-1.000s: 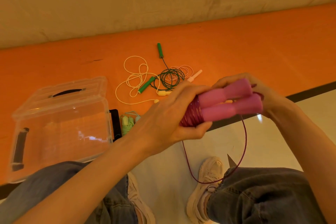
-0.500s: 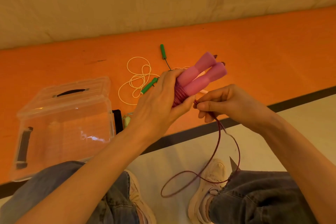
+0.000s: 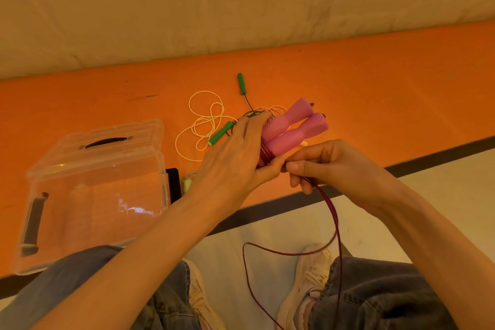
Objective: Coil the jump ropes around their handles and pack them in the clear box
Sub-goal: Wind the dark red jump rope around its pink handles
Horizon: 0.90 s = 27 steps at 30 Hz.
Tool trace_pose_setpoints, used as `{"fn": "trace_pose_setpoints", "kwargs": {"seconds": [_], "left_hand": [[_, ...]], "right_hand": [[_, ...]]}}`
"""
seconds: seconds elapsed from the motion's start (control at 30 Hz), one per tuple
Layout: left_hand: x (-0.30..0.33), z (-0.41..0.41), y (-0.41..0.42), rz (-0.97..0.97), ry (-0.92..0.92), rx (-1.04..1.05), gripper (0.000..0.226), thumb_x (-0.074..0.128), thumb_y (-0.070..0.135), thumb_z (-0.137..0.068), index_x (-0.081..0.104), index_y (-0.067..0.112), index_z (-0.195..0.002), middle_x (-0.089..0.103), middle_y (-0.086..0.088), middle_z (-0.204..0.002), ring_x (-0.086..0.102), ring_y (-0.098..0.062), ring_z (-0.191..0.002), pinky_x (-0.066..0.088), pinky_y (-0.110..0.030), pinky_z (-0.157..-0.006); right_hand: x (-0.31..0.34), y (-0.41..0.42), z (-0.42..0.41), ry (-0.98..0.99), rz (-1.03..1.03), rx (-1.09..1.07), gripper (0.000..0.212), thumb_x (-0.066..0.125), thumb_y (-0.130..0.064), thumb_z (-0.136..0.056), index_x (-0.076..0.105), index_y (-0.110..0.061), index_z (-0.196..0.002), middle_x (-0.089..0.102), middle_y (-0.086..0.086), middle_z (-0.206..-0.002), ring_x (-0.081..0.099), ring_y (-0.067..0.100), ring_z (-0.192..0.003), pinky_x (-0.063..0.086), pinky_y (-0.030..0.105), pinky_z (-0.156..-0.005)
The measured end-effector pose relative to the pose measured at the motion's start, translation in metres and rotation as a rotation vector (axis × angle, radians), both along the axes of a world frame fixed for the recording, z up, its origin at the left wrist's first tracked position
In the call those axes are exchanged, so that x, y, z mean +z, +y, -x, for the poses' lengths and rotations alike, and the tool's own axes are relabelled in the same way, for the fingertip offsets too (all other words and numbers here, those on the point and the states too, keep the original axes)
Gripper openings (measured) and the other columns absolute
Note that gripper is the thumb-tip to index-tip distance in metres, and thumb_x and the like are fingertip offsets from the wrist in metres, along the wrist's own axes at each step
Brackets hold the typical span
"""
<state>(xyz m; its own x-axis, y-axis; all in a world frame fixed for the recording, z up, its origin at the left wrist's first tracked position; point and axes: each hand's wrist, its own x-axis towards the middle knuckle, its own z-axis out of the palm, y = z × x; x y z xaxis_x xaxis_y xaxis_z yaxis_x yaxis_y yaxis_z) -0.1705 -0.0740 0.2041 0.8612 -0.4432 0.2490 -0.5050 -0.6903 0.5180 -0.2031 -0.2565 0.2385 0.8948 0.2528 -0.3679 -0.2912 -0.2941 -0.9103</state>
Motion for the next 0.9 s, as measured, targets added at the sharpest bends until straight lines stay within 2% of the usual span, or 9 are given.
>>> {"fn": "trace_pose_setpoints", "kwargs": {"seconds": [0.17,0.27,0.37,0.5,0.67,0.77,0.9], "left_hand": [[0.002,-0.002,0.004,-0.021,-0.035,0.023,0.067,0.034,0.058,-0.083,0.039,0.019,-0.138,0.050,-0.002,-0.122,0.059,-0.018,-0.089,0.040,-0.026,-0.057],[0.004,-0.009,0.011,-0.037,-0.035,0.088,0.068,0.034,0.058,-0.083,0.040,0.017,-0.137,0.051,-0.005,-0.120,0.061,-0.022,-0.085,0.041,-0.029,-0.053],[-0.002,-0.008,0.013,-0.138,-0.038,0.097,0.066,0.035,0.058,-0.085,0.041,0.018,-0.137,0.052,-0.005,-0.117,0.062,-0.024,-0.087,0.039,-0.028,-0.053],[-0.012,0.001,0.006,-0.256,-0.027,0.049,0.074,0.025,0.064,-0.082,0.040,0.021,-0.139,0.051,-0.004,-0.116,0.062,-0.024,-0.088,0.038,-0.029,-0.051],[-0.011,0.002,0.005,-0.301,-0.039,0.004,0.080,0.040,0.063,-0.081,0.024,0.022,-0.148,0.043,-0.001,-0.129,0.059,-0.022,-0.099,0.037,-0.029,-0.059],[-0.008,0.002,0.002,-0.311,-0.045,0.046,0.090,0.035,0.073,-0.074,0.023,0.022,-0.147,0.042,0.000,-0.129,0.058,-0.021,-0.103,0.036,-0.028,-0.060],[-0.008,0.004,0.000,-0.312,-0.040,0.081,0.083,0.057,0.054,-0.084,0.018,0.022,-0.150,0.040,-0.001,-0.132,0.054,-0.021,-0.111,0.031,-0.026,-0.064]], "right_hand": [[0.000,0.003,-0.001,0.063,0.002,-0.088,0.020,0.066,-0.024,-0.076,0.074,-0.012,-0.090,0.070,0.003,-0.069,0.060,0.008,-0.056,0.052,0.016,-0.060],[0.001,0.007,0.002,0.096,0.040,-0.117,0.011,0.068,-0.017,-0.079,0.075,-0.011,-0.087,0.071,0.003,-0.067,0.063,0.007,-0.055,0.051,0.014,-0.055],[0.004,0.008,0.004,0.099,0.057,-0.094,0.011,0.066,-0.016,-0.082,0.074,-0.011,-0.087,0.069,0.001,-0.063,0.061,0.006,-0.052,0.050,0.014,-0.054],[0.007,0.003,0.006,0.119,0.046,-0.082,0.015,0.063,-0.015,-0.084,0.074,-0.007,-0.089,0.065,0.003,-0.062,0.057,0.008,-0.051,0.051,0.016,-0.056],[0.009,-0.001,0.007,0.144,0.013,-0.081,0.023,0.063,-0.024,-0.076,0.075,-0.008,-0.087,0.065,0.004,-0.064,0.056,0.010,-0.052,0.051,0.017,-0.056],[0.008,0.005,0.008,0.141,-0.007,-0.035,0.024,0.064,-0.026,-0.076,0.075,-0.008,-0.087,0.065,0.004,-0.064,0.056,0.010,-0.053,0.051,0.018,-0.058],[0.008,0.015,0.009,0.134,-0.024,-0.015,0.020,0.065,-0.027,-0.075,0.075,-0.012,-0.084,0.065,0.002,-0.064,0.056,0.009,-0.053,0.051,0.019,-0.059]]}}
